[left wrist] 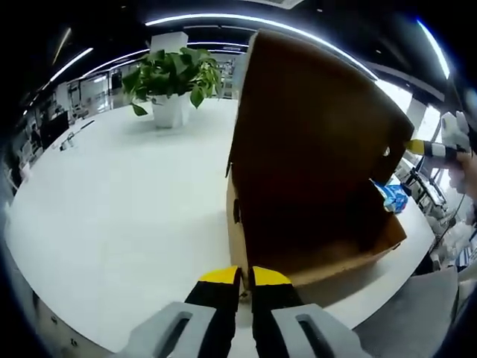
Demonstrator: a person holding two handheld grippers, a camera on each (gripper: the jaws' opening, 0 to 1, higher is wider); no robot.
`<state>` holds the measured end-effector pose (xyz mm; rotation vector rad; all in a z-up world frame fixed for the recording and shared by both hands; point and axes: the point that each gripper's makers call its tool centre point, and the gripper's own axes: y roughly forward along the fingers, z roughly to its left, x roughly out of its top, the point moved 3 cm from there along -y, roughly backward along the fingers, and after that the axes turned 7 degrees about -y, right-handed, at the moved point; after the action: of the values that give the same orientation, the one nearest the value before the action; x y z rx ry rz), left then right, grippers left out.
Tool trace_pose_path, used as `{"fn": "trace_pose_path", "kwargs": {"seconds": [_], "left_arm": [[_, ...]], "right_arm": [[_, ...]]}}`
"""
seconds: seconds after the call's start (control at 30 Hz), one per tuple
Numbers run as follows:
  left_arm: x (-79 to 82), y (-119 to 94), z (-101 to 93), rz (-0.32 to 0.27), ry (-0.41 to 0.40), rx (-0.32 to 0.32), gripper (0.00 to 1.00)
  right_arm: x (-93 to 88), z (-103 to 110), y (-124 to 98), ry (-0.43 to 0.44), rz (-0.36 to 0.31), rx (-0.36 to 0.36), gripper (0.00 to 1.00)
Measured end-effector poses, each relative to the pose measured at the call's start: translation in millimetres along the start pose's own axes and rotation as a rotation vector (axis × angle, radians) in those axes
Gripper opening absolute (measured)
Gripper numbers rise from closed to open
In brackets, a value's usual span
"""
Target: Operate the shoe box by opening the lid, removing the specified soft item, and placing it in the target area until the item is outside and the box remains undamaged.
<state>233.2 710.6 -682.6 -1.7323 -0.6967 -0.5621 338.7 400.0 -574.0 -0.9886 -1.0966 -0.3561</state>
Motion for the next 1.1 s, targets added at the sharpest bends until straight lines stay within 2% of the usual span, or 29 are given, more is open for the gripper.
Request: {"fn": "trace_pose_path", "kwargs": {"seconds": [0.27, 0.73, 0.97, 1.1], "left_arm": [[-0.1, -1, -0.2, -0.011, 0.019, 0.003, 0.05], [2.3, -4, 0.5, -0.034, 0.054, 0.006, 0.05], [15.1, -13, -1.2, -0.081, 0.070, 0.003, 0.08], [28.8, -21, -2.3, -0.117, 0.093, 0.009, 0.09]], "right_arm": [[-12.0, 7, -7, 0.021, -0.031, -0.011, 0.02], [-31.2, 19, -14, 0.023, -0.032, -0.021, 0.02], [-37.5, 21, -16, 0.018, -0.035, -0.026, 0.03], [-42.3, 24, -18, 0.013, -0.037, -0.030, 0.03]]}}
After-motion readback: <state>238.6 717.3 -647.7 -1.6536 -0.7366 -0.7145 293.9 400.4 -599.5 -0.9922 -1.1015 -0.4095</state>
